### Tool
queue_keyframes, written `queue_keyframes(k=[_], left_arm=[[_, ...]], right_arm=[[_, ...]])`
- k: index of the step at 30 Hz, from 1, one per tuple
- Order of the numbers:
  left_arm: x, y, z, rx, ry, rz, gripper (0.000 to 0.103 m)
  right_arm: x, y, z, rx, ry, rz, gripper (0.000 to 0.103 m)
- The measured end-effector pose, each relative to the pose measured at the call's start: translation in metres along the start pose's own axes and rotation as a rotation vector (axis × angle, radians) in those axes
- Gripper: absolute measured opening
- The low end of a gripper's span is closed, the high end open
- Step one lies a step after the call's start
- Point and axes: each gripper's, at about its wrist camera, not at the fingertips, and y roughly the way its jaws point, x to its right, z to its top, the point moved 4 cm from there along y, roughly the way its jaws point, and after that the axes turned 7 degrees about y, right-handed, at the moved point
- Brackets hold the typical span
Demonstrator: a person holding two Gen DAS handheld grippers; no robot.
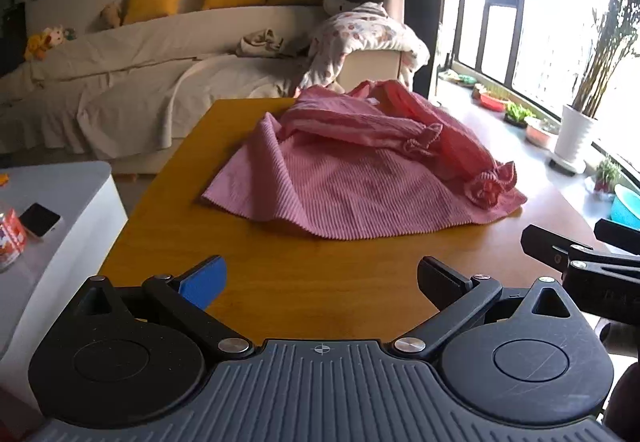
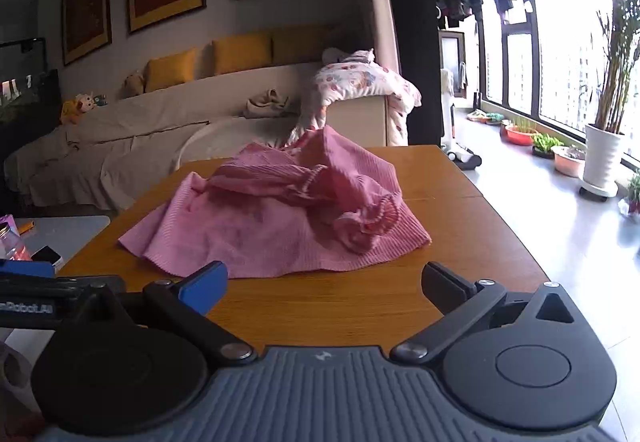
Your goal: Fold clothes
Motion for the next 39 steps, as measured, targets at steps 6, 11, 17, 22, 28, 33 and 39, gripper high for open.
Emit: queue_keyframes(k=[6, 11, 17, 22, 28, 33, 39], left_arm=[[-0.0009, 0.0009, -0.0002, -0.022, 0.002, 0.003, 0.103], [-0.0016, 0.0016, -0.0004, -0.041, 0.004, 0.006, 0.103], [-0.0024, 0.0024, -0.0007, -0.063, 0.007, 0.01, 0.103], [-0.0036, 0.002, -0.001, -0.071, 0.006, 0.013, 0.103], [-0.0051, -0.0018, -0.0009, -0.06, 0.001, 0.018, 0.103], [-0.0049, -0.0019, -0.0013, -0.065, -0.001, 0.01, 0.103], [-0.005, -0.0027, -0.0021, -0.066, -0.006, 0.007, 0.103]], right_arm=[[-0.0039, -0.0036, -0.0004, 0.001, 0.006, 0.017, 0.103], [-0.0072, -0.0066, -0.0007, 0.002, 0.011, 0.032, 0.103], [-0.0071, -0.0031, -0.0007, -0.016, 0.02, 0.023, 0.103], [-0.006, -0.0021, -0.0016, -0.029, 0.019, 0.011, 0.103], [-0.0057, -0.0032, -0.0021, -0.031, 0.011, 0.008, 0.103], [-0.0061, -0.003, -0.003, -0.038, 0.003, 0.009, 0.103], [-0.0068, -0.0039, -0.0034, -0.035, -0.004, 0.009, 0.103]])
